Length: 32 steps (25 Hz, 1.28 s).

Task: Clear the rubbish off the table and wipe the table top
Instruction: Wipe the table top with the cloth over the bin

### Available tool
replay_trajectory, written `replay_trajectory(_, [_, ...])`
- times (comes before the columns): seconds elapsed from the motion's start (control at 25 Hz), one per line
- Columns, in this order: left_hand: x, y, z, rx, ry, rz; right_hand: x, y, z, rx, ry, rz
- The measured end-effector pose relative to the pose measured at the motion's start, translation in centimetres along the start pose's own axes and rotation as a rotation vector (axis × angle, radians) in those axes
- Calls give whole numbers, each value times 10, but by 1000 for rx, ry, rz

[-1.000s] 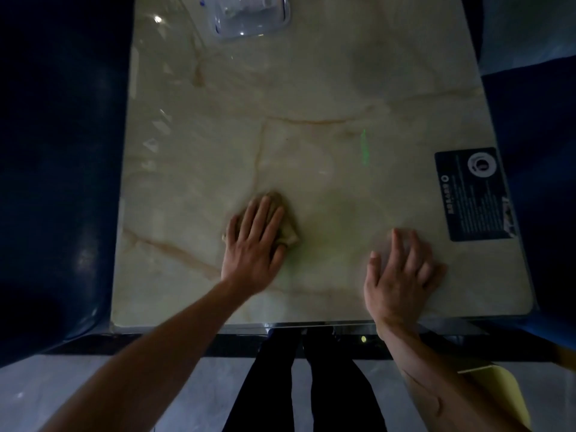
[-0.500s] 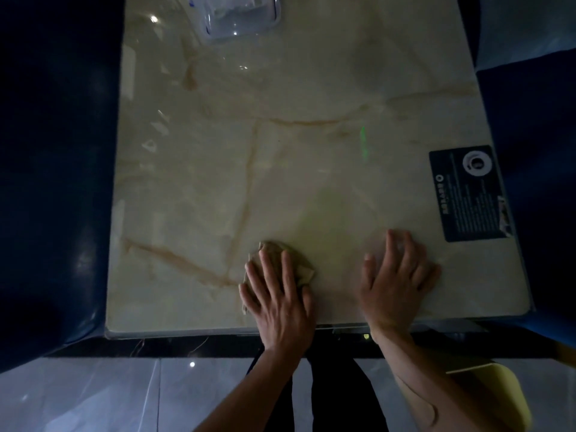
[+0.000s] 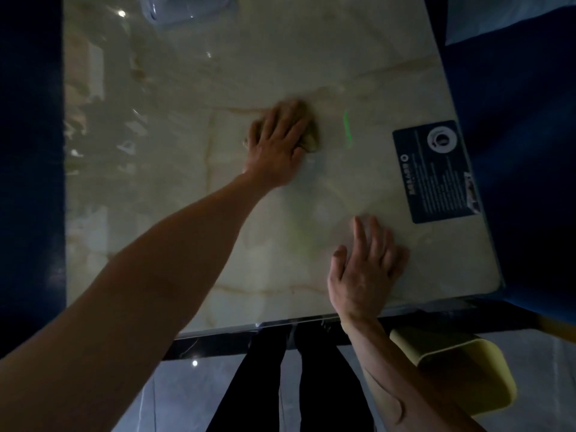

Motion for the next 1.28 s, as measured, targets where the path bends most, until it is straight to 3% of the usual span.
replay_trajectory(0.2, [-82,-47,-30,109,31,-446,2,1,7,125,-46,-49])
replay_trajectory(0.48, [-229,24,-68,234,56,-654,2,1,11,187,-45,-58])
replay_trajectory(0.56, [-257,61,-66,216,19,-557,2,0,10,171,-32,-54])
replay_trajectory(0.64, [-281,102,-58,142,-52,-304,3,0,11,174,-37,-47])
replay_trajectory(0.84, [-332,193,-44,-139,-205,820,1,1,11,181,-56,-43])
replay_trajectory(0.92, [-329,184,-46,-205,-252,1075,3,0,11,187,-51,-42])
replay_trajectory(1.04, [-321,126,-54,-235,-282,1111,1,1,15,221,-23,-37])
replay_trajectory(1.16, [-304,41,-68,-235,-208,983,4,2,22,311,26,-50])
replay_trajectory(1.28, [-258,-44,-78,-250,-124,797,7,-7,31,558,54,-113])
Point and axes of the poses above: each hand's wrist, its own x-axis towards the middle knuckle, its own z-axis out of the back of the hand, y = z × x, the point moved 3 cm from there along x, towards the middle knuckle
